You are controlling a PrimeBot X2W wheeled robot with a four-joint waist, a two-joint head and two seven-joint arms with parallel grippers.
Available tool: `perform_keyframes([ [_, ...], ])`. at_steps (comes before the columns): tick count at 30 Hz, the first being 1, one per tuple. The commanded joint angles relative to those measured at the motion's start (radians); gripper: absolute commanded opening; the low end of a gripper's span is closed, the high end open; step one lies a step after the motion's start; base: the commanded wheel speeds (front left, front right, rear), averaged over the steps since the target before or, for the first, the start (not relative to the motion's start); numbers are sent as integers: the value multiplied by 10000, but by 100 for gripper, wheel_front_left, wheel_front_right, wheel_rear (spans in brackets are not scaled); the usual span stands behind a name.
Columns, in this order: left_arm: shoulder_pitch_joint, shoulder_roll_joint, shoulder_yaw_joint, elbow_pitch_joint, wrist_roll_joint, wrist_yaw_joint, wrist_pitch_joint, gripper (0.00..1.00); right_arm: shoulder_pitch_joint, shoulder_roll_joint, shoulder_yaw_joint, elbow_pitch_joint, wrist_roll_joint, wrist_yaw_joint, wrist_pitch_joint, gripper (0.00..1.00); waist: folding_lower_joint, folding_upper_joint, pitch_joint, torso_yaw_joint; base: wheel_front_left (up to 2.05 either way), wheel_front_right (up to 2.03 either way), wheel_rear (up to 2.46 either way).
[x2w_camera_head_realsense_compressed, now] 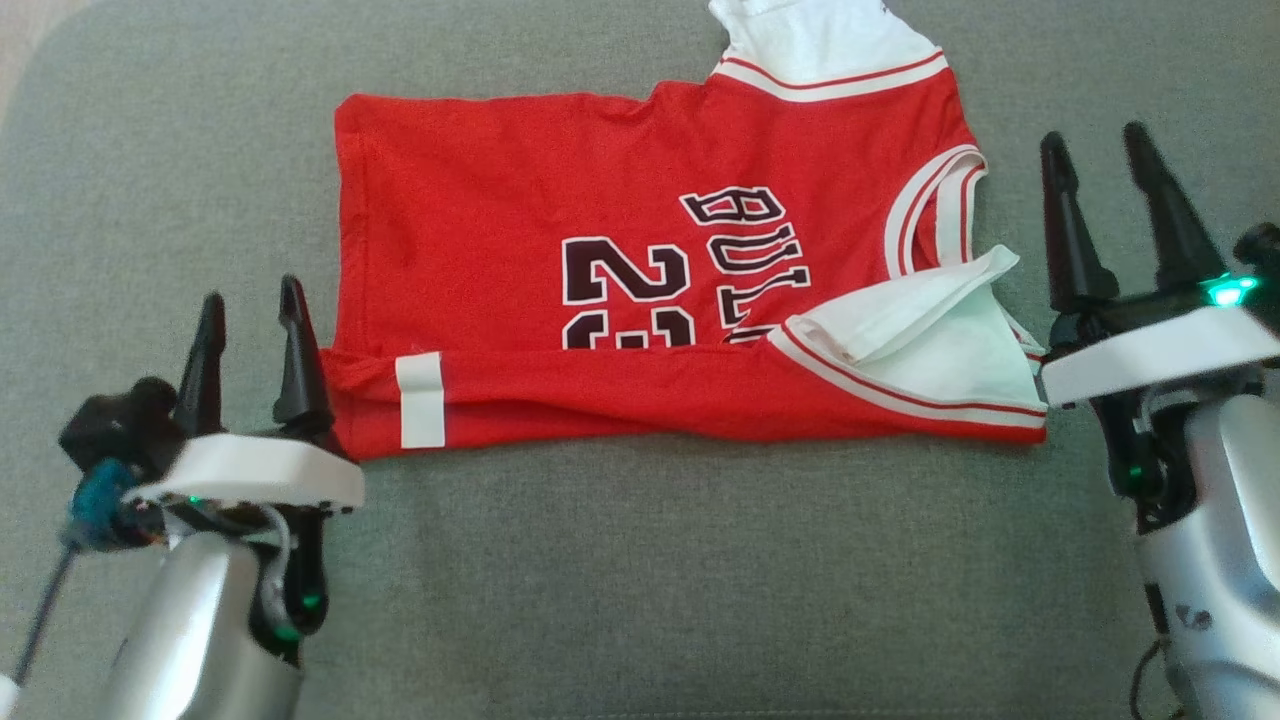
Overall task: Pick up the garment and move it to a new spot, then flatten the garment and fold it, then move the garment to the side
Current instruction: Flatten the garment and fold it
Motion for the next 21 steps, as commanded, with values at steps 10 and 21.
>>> perform_keyframes([
  [10,477,304,-310,-1632,2416,1116,-1724,100,2082,585,-523,-2451,-1625,-17,-202,100,0,0,-313,-43,0,0,0],
  [21,1724,317,-508,-1563,2681,1453,-1559,100,3917,1419,-574,-3774,-1973,-17,503,100,0,0,-563,-264,0,0,0],
])
